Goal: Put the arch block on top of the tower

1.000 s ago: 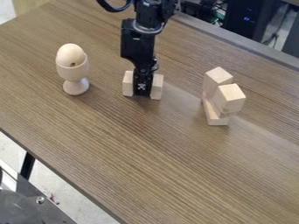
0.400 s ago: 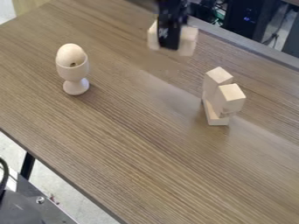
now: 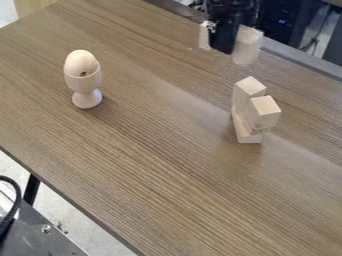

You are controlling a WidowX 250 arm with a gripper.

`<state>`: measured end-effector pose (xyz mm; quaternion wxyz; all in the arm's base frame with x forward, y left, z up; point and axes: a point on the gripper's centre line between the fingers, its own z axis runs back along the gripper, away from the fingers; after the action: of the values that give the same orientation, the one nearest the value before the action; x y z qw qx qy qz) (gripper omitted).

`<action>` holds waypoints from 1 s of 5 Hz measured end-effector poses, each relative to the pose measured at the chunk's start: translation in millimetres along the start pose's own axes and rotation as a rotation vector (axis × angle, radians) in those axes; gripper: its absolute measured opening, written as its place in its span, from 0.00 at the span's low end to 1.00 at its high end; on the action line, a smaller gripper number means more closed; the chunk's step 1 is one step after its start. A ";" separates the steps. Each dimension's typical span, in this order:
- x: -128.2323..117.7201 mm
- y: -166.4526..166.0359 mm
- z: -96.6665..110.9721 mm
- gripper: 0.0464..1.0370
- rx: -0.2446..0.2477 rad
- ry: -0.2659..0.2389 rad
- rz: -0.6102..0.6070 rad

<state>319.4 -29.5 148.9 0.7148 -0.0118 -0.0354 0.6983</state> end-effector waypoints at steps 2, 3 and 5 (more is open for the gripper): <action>-26.5 0.5 0.2 0.54 -0.016 -0.008 -0.160; -34.6 -1.1 -12.4 0.54 0.007 -0.014 -0.190; -45.9 -13.3 -34.4 0.54 0.025 -0.010 -0.230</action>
<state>334.0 -74.7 113.9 0.7902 0.0048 -0.0313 0.6120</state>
